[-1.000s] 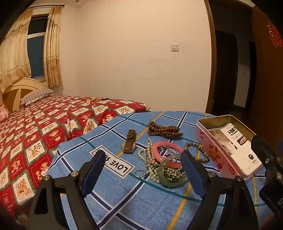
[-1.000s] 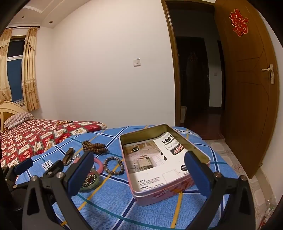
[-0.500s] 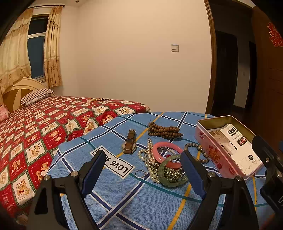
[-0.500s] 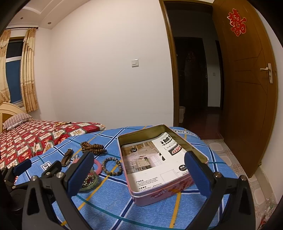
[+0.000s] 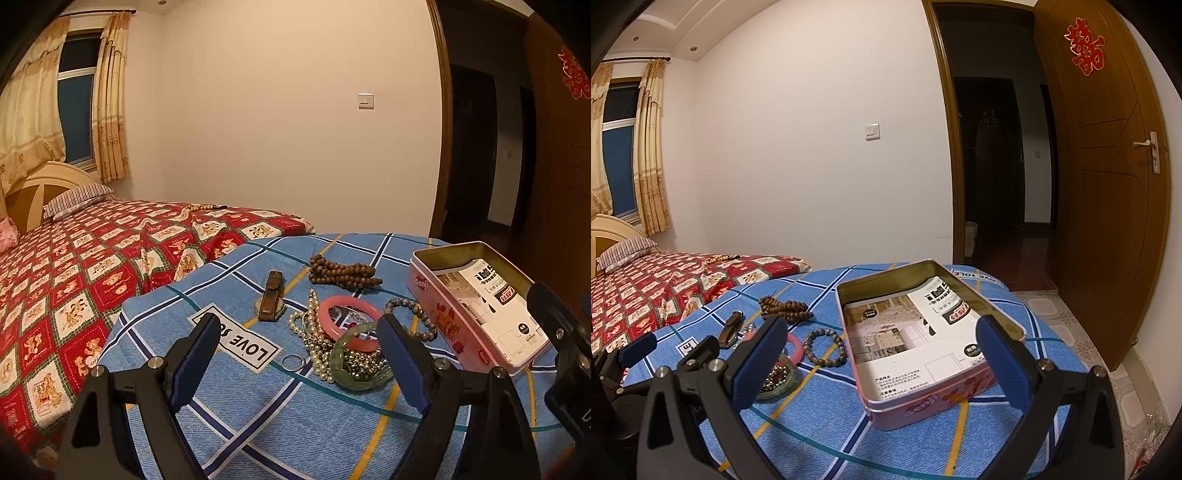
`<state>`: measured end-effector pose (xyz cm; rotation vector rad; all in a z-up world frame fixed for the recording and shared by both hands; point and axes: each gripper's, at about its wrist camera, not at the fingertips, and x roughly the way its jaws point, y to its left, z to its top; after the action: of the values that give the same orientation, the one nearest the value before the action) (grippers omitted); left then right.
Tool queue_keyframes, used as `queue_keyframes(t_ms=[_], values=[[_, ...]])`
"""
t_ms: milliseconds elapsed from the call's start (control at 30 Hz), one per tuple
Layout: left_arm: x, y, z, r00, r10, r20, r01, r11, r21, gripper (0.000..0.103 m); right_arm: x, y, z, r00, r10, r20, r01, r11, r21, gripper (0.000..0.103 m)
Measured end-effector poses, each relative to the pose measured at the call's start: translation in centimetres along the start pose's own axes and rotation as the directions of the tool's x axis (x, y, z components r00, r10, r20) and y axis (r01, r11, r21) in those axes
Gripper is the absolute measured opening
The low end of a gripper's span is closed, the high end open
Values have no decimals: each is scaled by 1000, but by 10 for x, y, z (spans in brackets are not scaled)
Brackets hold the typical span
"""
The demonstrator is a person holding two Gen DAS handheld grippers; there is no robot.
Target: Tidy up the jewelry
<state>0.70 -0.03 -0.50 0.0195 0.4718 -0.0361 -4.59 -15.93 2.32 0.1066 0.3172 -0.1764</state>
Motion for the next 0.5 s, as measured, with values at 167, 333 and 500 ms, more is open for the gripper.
queue_keyframes(t_ms=[167,333,500], values=[[0,0,0,1000,0,0,0,1000,0,86,0,-1,0,1000,-2,2,2,1000,4,103],[0,1,-1,1000,0,1,0,1000,3,86,0,-1,0,1000,-2,3,2,1000,5,103],[0,0,0,1000,0,0,0,1000,0,86,0,-1,0,1000,-1,3,1,1000,5,103]])
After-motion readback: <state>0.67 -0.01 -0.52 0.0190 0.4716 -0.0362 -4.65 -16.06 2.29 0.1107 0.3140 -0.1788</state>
